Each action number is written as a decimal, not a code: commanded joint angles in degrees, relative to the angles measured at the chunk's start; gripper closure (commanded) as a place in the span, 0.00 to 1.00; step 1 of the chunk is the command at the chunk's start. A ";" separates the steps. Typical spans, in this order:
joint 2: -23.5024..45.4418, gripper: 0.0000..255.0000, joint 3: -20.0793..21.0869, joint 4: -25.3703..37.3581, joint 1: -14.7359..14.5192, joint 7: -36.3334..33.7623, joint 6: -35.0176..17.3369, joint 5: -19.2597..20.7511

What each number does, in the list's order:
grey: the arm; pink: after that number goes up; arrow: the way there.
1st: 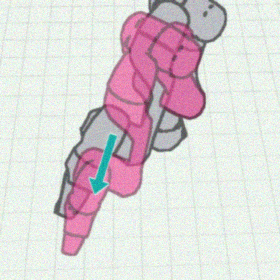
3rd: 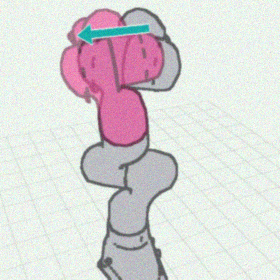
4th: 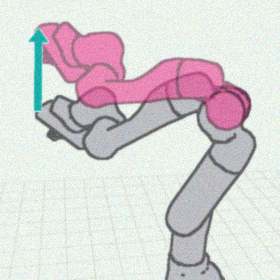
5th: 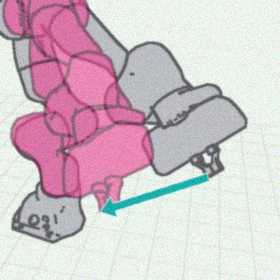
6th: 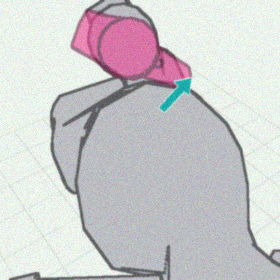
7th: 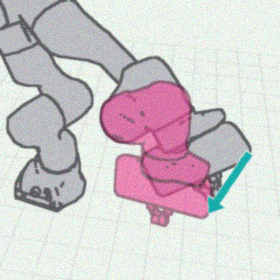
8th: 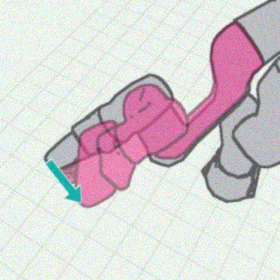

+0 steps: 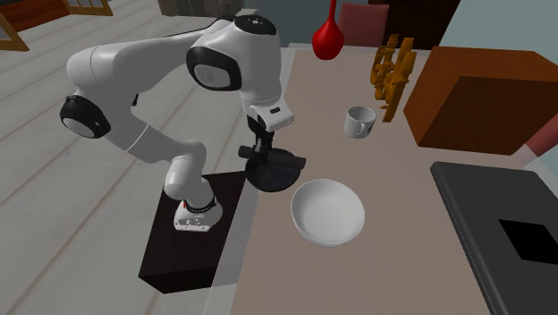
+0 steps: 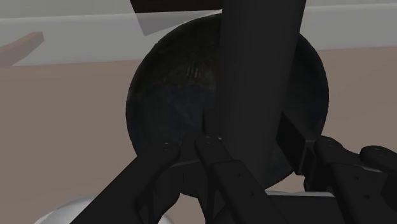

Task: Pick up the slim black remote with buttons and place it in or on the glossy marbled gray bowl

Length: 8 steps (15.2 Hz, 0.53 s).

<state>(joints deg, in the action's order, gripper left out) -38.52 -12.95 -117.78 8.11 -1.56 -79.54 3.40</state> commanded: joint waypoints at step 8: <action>-2.49 1.00 -0.30 -7.63 0.47 0.11 -5.16 0.60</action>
<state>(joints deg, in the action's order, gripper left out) -40.88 -13.26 -125.06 8.56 -1.45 -84.57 3.99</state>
